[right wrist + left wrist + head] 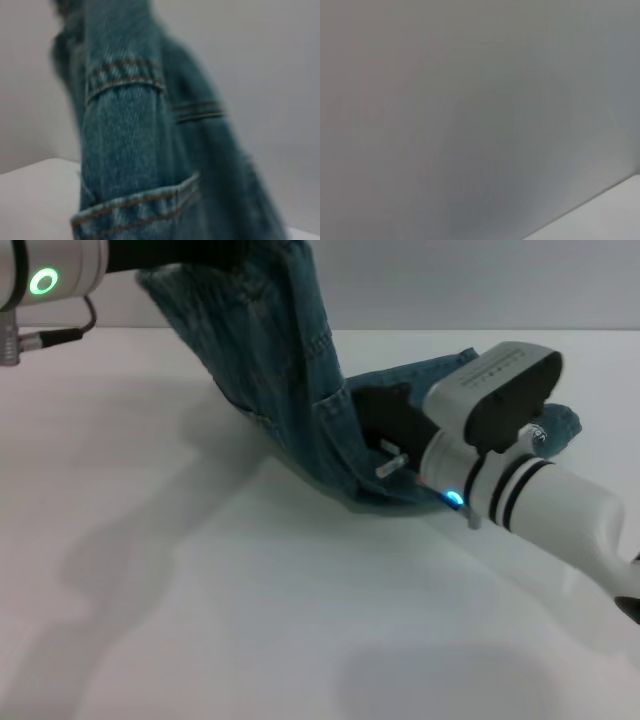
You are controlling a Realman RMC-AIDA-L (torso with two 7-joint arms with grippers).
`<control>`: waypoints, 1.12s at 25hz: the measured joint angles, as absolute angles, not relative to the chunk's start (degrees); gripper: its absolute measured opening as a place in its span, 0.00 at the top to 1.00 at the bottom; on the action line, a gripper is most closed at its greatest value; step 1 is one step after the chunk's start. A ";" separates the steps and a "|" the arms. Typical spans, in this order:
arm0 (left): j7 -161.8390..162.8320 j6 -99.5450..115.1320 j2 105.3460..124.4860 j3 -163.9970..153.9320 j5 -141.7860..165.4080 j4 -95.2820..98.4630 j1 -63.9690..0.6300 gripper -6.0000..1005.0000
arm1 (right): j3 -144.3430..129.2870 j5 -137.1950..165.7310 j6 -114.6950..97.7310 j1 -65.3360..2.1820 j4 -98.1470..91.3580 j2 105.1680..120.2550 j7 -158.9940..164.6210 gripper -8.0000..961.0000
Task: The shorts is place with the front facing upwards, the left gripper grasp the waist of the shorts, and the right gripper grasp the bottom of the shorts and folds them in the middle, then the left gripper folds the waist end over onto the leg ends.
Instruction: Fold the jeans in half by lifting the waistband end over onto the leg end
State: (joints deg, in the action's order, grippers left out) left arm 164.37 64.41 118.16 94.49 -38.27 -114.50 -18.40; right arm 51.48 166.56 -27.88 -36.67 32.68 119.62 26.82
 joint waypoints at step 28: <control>162.70 59.67 118.09 92.06 -38.34 -114.21 -18.81 0.95 | 54.76 166.85 -32.11 -31.47 30.55 119.46 30.13 0.99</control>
